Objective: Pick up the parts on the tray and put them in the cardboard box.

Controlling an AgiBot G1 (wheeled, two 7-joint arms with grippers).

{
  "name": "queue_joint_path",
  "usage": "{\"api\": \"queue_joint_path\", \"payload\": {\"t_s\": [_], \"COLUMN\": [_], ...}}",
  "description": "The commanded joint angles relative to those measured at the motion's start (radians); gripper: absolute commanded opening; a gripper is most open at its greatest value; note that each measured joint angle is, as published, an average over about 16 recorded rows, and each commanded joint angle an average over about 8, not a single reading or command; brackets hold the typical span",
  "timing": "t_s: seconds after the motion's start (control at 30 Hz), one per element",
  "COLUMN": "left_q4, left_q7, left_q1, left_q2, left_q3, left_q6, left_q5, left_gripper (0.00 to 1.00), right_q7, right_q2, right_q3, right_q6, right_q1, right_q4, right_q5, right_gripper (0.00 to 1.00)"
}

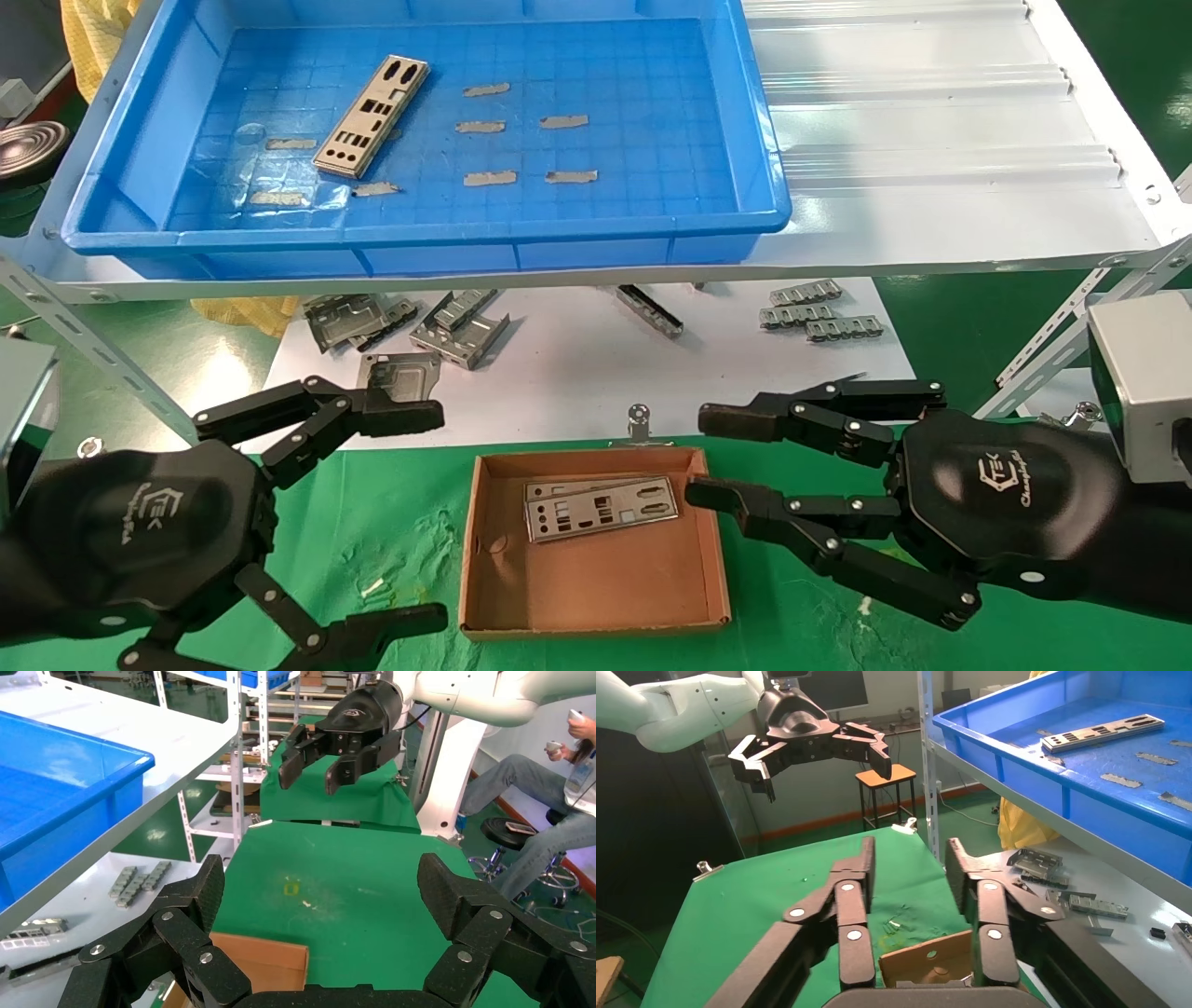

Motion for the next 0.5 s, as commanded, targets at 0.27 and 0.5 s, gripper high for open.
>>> {"api": "queue_joint_path", "payload": {"t_s": [0.27,0.5], "left_q4": [0.000,0.000], "left_q7": [0.000,0.000], "left_q1": [0.000,0.000], "left_q2": [0.000,0.000], "left_q3": [0.000,0.000], "left_q6": [0.000,0.000], "left_q5": [0.000,0.000], "left_gripper": [1.00,1.00], "right_q7": [0.000,0.000], "right_q2": [0.000,0.000], "right_q3": [0.000,0.000], "right_q6": [0.000,0.000], "right_q1": [0.000,0.000], "right_q4": [0.000,0.000], "right_q5": [0.000,0.000], "right_gripper": [0.00,0.00]}}
